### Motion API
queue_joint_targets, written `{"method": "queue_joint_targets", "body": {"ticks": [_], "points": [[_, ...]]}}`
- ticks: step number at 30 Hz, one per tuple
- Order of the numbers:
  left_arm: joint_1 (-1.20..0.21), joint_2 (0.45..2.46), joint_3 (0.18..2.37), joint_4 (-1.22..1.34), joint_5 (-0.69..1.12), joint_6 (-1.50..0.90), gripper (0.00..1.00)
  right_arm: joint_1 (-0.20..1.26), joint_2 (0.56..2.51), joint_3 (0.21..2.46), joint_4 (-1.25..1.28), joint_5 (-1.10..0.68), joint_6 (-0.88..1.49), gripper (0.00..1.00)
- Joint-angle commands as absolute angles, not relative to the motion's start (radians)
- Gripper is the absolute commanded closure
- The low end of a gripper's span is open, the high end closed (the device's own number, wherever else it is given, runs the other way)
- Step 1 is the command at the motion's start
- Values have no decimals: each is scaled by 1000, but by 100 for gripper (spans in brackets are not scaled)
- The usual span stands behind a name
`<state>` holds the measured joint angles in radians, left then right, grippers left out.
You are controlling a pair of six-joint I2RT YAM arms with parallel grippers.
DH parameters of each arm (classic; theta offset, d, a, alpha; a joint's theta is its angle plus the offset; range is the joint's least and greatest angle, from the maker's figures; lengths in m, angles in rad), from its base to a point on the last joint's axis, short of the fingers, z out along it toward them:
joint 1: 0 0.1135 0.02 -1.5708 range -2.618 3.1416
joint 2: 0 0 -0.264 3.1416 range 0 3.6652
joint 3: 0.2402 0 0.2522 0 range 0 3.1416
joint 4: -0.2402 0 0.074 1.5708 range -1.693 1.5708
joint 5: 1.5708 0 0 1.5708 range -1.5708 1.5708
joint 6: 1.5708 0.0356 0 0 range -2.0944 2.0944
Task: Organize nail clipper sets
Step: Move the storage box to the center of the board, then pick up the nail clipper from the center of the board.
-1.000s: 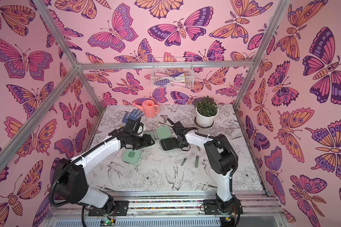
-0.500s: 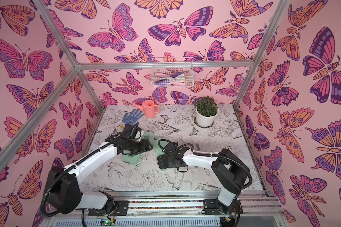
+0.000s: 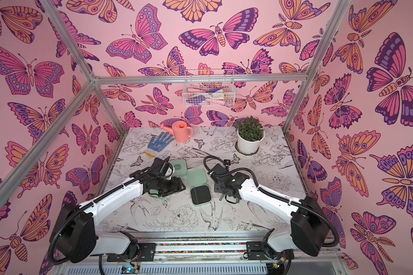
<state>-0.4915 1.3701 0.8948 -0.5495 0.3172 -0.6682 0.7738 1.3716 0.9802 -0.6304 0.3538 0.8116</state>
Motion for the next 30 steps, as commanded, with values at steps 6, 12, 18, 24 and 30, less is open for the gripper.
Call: {"method": "queue_joint_targets", "body": {"ticks": [6, 12, 18, 24, 30], "points": [[-496, 1354, 867, -522, 315, -686, 32, 561, 1364, 843, -623, 309, 748, 51], [-496, 1358, 859, -515, 319, -687, 32, 485, 1469, 849, -566, 207, 704, 50], [-496, 1362, 857, -515, 319, -690, 32, 476, 1543, 861, -554, 126, 689, 52], [-497, 1372, 866, -515, 322, -691, 32, 474, 1566, 845, -553, 132, 684, 57], [-496, 1374, 867, -515, 325, -692, 32, 474, 1614, 836, -523, 114, 692, 67]]}}
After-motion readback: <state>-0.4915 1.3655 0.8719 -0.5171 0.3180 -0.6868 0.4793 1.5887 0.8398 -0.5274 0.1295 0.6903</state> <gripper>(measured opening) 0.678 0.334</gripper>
